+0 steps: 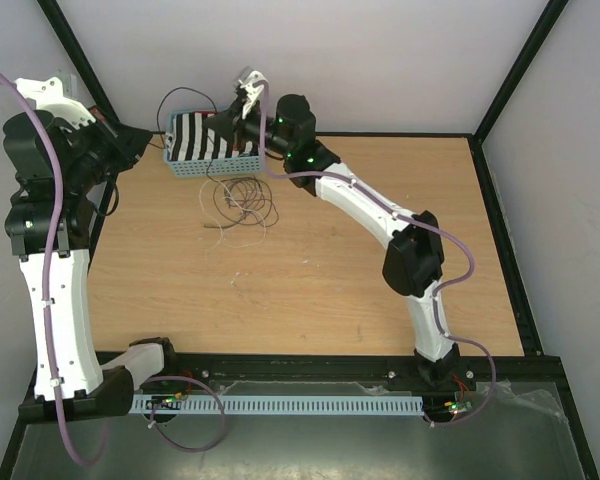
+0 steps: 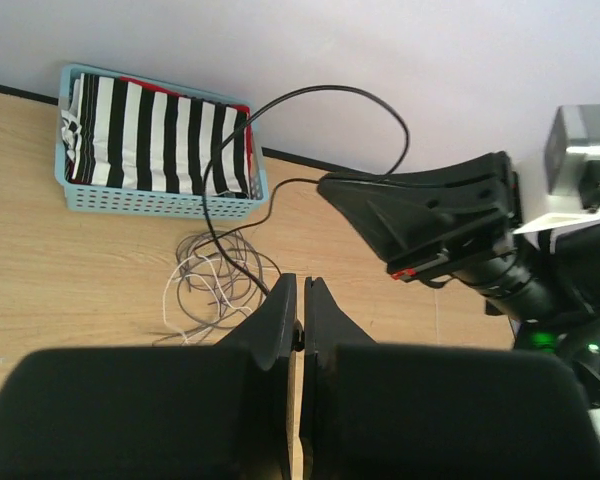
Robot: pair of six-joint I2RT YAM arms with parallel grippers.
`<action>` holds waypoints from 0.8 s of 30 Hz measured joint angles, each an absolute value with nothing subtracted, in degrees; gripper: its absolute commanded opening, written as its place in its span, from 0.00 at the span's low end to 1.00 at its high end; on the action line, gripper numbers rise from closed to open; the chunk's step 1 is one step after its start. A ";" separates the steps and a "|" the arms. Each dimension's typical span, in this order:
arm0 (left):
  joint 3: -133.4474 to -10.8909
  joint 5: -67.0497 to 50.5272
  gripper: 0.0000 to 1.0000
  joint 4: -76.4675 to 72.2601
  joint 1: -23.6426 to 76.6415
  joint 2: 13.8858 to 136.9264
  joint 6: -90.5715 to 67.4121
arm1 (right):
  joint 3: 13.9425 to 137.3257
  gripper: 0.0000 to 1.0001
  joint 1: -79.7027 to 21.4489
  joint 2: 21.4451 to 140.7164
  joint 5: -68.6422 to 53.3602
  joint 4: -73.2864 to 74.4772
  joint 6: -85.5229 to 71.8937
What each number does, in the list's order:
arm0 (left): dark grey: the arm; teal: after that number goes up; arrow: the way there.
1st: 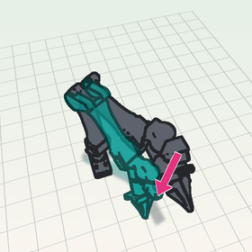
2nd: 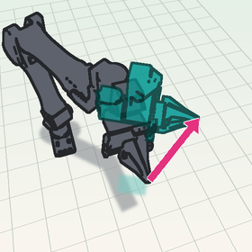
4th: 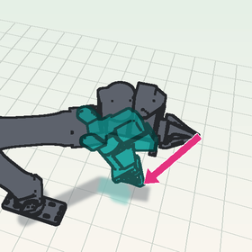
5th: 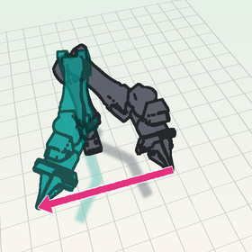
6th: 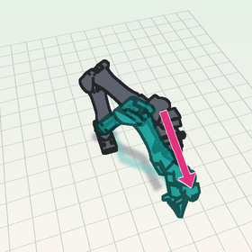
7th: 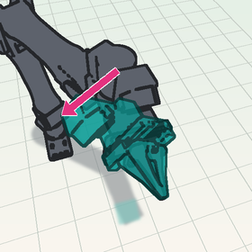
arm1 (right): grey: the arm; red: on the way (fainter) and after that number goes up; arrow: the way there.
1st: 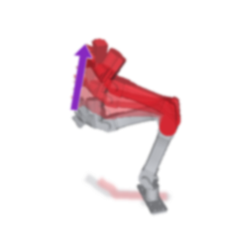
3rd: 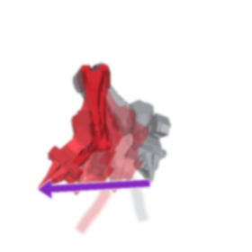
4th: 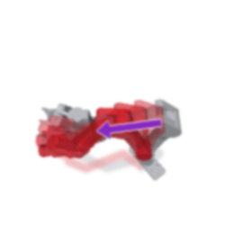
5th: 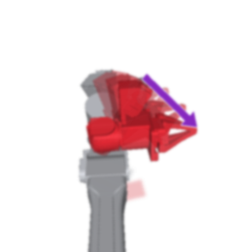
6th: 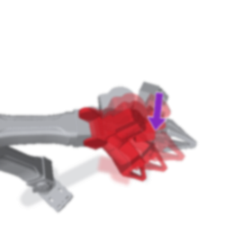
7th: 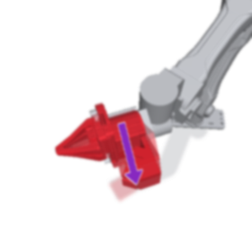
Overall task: Zip-tie the wires
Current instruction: Pick up the cable at the center of the board.
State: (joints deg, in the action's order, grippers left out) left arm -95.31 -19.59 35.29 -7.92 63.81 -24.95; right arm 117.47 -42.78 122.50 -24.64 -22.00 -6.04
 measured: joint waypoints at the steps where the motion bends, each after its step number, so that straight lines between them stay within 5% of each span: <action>1: -95.24 -19.70 0.00 35.29 -7.97 63.81 -24.99 | 117.71 0.00 -42.70 121.64 -24.18 -20.67 -5.43; 7: -95.15 -20.60 0.00 35.27 -8.34 63.42 -25.36 | 113.82 0.00 -42.54 114.87 -21.56 -10.87 -2.28; 13: -95.15 -20.86 0.00 35.27 -8.58 63.16 -25.89 | 101.10 0.00 -40.62 106.04 -25.04 -16.19 -6.72; 24: -93.38 -20.58 0.00 35.16 -8.71 62.41 -26.65 | 117.43 0.00 -38.70 111.63 -28.10 -29.12 -16.51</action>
